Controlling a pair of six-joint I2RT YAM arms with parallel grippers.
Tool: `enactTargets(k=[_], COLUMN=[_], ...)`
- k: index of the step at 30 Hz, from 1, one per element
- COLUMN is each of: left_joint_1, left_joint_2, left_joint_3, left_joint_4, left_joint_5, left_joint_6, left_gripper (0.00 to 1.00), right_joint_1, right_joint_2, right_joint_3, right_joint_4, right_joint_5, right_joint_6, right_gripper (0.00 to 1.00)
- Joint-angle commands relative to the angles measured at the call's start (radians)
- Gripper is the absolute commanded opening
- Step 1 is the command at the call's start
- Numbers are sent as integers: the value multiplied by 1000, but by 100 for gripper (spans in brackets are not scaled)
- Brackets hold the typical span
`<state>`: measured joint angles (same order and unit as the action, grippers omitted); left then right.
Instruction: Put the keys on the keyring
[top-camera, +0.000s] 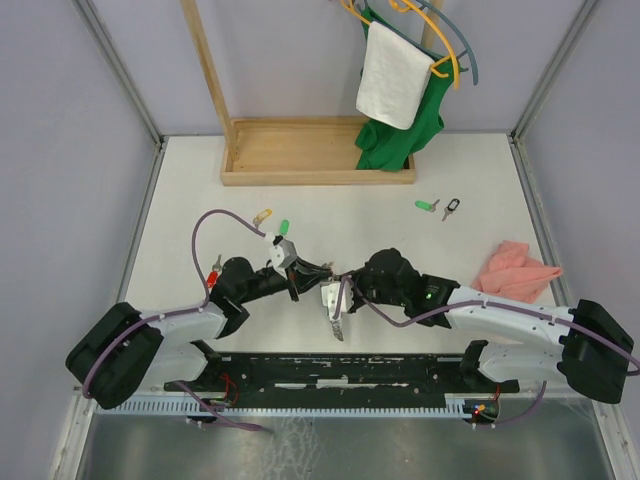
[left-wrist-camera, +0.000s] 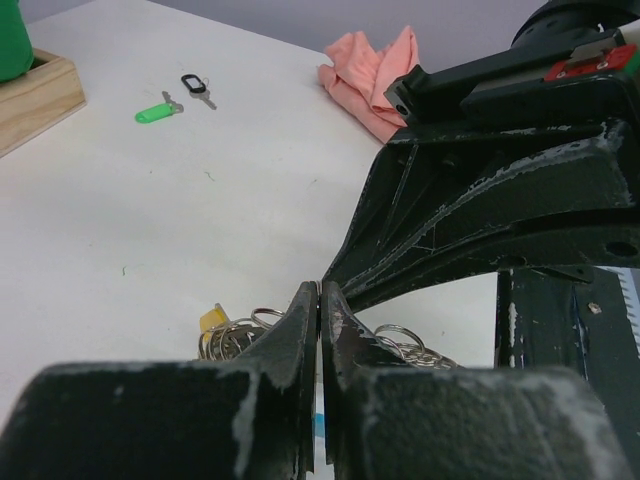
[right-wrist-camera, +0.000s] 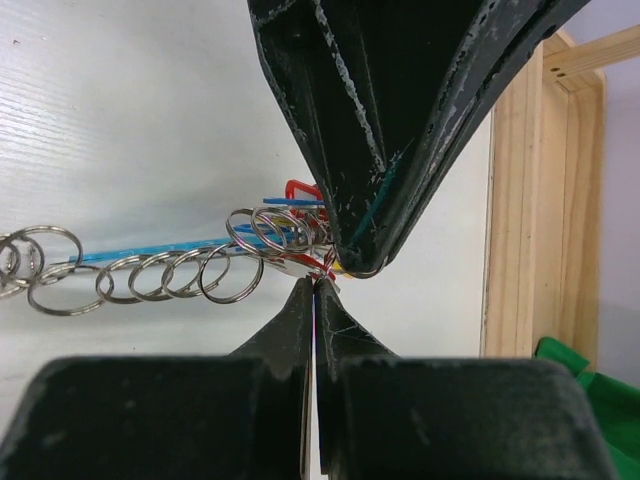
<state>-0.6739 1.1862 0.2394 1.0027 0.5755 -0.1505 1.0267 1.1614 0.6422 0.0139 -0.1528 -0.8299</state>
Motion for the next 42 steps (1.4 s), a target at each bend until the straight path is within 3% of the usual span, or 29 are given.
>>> enactTargets(k=[1, 8, 16, 27, 33, 42], left_joint_1=[-3, -3, -3, 0, 0, 0], left_joint_2=[13, -31, -101, -154, -106, -56], left_joint_3=[-6, -32, -31, 35, 87, 128], left_joint_4=[216, 149, -13, -252, -299, -315], left_joint_5=[-47, -57, -56, 16, 124, 189], left_joint_6=[-76, -4, 140, 432, 475, 465], left_gripper=[3, 3, 24, 30, 35, 34], right_joint_1=[1, 0, 0, 0, 0, 1], right_joint_2=[8, -45, -11, 47, 64, 73], right_joint_3=[14, 34, 183, 326, 352, 360], right_joint_4=[64, 6, -218, -414, -448, -447], right_joint_5=[-15, 39, 8, -43, -47, -65], right_joint_6=[9, -26, -111, -180, -189, -189], right_gripper=[1, 1, 1, 1, 1, 1])
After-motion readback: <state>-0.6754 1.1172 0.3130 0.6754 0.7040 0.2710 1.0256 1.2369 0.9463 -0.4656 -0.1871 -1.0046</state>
